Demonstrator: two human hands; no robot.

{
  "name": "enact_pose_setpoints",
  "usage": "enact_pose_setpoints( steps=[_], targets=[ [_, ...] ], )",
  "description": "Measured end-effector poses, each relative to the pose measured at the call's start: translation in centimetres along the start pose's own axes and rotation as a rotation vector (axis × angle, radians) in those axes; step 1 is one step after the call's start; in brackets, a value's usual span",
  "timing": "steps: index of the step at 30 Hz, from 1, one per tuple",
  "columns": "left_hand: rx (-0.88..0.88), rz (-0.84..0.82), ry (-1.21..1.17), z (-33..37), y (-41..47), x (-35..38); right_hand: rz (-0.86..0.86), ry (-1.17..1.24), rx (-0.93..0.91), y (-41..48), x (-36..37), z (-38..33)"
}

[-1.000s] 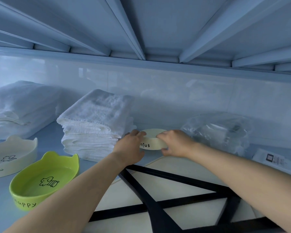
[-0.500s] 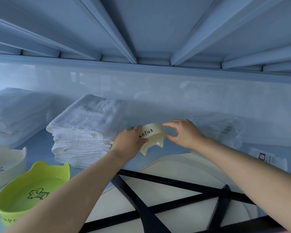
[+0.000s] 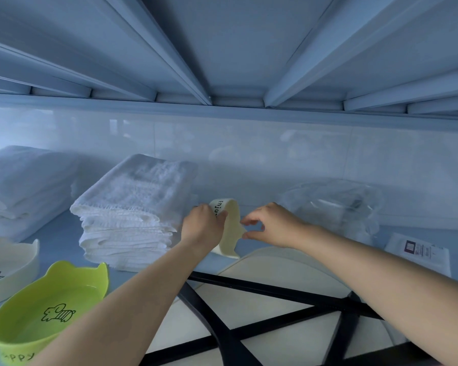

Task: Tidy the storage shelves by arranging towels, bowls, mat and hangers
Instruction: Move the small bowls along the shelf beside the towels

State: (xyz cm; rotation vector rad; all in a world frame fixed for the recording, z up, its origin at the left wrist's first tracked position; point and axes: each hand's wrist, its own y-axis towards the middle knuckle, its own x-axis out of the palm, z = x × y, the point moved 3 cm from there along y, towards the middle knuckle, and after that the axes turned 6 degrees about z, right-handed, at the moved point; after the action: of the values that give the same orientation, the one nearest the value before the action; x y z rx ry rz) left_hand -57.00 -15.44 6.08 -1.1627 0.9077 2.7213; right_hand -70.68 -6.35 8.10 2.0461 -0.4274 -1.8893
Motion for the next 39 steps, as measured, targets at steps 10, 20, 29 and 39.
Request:
enact_pose_setpoints(
  steps=[10, 20, 29, 39],
  targets=[
    [-0.386, -0.208, -0.515, 0.8, -1.1, 2.7, -0.063, 0.039, 0.045, -0.3, 1.7, -0.6],
    [0.098, -0.306, -0.09, -0.2, -1.5, 1.5, -0.058, -0.068, 0.055, -0.1, 1.2, 0.3],
    [0.54, -0.356, 0.255, 0.3, -2.1, 2.0, -0.188, -0.104, 0.048, -0.8, 1.1, 1.4],
    [0.473, -0.332, 0.155, -0.3, -1.7, 2.8, -0.158, -0.102, 0.045, -0.7, 2.3, 1.3]
  ],
)
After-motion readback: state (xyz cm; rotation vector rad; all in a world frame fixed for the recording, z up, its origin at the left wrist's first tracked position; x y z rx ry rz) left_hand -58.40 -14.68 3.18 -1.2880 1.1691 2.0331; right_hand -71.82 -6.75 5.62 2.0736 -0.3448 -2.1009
